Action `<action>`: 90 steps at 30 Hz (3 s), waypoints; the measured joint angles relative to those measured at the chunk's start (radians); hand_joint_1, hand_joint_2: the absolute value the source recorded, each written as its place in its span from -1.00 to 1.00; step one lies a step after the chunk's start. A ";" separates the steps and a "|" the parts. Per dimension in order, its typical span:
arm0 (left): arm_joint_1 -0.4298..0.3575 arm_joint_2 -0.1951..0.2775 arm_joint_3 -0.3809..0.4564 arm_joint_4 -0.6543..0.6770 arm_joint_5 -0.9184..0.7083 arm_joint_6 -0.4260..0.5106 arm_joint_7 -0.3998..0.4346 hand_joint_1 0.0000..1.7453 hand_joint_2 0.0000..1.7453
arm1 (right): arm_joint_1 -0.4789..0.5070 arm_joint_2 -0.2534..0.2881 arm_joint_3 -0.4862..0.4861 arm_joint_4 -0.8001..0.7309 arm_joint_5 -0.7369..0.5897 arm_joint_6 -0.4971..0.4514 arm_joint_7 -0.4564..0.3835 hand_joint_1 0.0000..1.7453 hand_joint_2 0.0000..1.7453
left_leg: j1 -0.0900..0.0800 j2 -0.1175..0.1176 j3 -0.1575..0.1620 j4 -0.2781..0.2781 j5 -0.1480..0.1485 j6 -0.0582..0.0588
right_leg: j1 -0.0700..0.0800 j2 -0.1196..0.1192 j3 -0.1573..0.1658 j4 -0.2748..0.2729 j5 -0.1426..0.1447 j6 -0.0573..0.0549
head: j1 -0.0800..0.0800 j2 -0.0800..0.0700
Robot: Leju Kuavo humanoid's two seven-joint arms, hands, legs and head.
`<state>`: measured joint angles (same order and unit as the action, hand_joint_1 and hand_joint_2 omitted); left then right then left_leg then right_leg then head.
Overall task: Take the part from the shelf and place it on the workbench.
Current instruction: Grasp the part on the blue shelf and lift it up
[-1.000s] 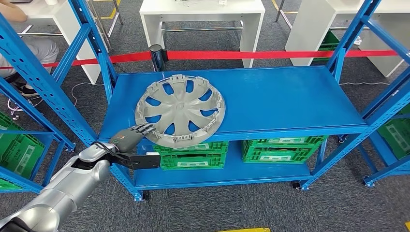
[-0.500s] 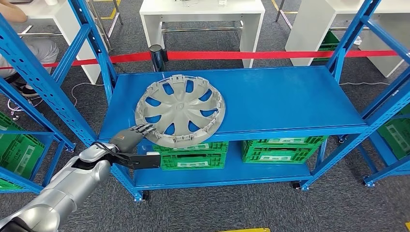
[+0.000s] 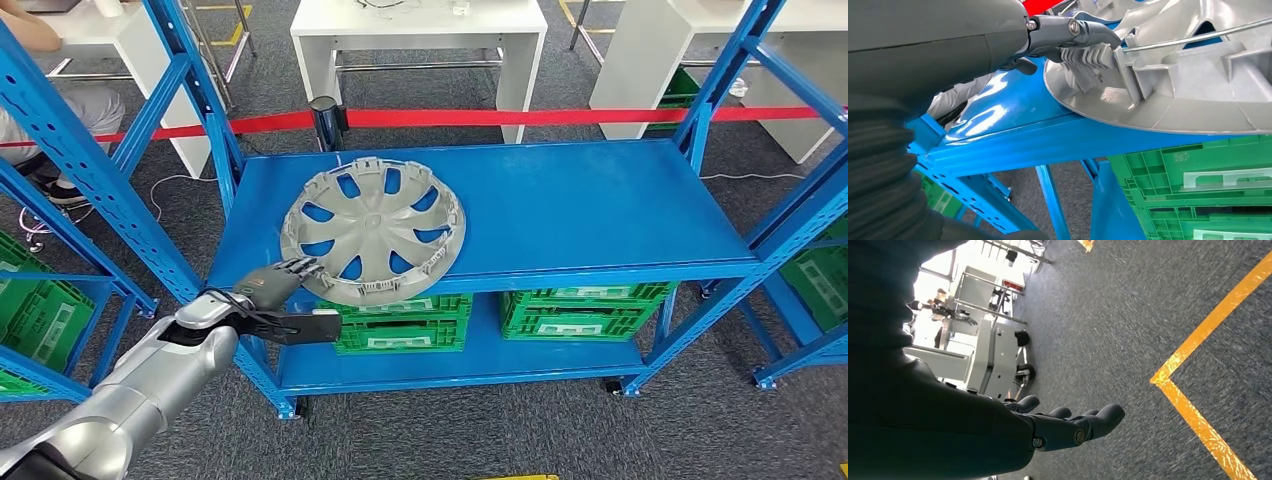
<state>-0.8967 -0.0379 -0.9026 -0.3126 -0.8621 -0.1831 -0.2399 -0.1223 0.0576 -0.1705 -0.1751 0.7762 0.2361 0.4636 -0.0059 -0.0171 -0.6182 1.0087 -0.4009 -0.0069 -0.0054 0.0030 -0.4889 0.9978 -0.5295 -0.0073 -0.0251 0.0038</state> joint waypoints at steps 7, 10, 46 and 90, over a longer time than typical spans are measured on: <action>0.000 -0.007 -0.005 0.004 0.002 0.002 0.003 -1.00 1.00 | 0.001 0.000 0.000 0.000 -0.001 0.000 0.005 -1.00 1.00 | 0.000 0.000 0.002 0.000 0.000 0.000 | 0.000 0.000 0.003 0.000 0.000 0.000 | 0.000 0.000; 0.000 -0.009 -0.006 0.006 0.002 0.002 0.005 -1.00 1.00 | 0.001 0.000 0.000 0.000 -0.001 0.000 0.005 -1.00 1.00 | 0.000 -0.001 0.002 0.000 0.000 0.000 | 0.000 -0.001 0.003 0.000 -0.001 0.000 | 0.000 0.000; -0.010 -0.099 -0.019 0.040 0.034 0.021 0.154 -1.00 1.00 | -0.002 0.011 0.000 0.000 0.023 0.000 0.021 -1.00 1.00 | -0.002 -0.005 0.009 0.000 -0.003 0.001 | -0.002 -0.005 0.011 -0.001 -0.004 0.001 | 0.000 0.000; 0.005 -0.155 -0.012 0.062 0.065 0.092 0.126 -1.00 1.00 | -0.004 0.019 0.000 0.000 0.064 0.000 0.036 -1.00 1.00 | -0.005 -0.008 0.006 0.000 -0.005 0.004 | -0.005 -0.009 0.010 -0.002 -0.006 0.003 | 0.000 0.000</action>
<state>-0.8912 -0.1931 -0.9143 -0.2507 -0.7968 -0.0916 -0.1136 -0.1260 0.0761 -0.1705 -0.1751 0.8399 0.2361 0.4995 -0.0106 -0.0252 -0.6117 1.0089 -0.4059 -0.0031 -0.0107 -0.0059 -0.4788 0.9960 -0.5357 -0.0046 -0.0248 0.0038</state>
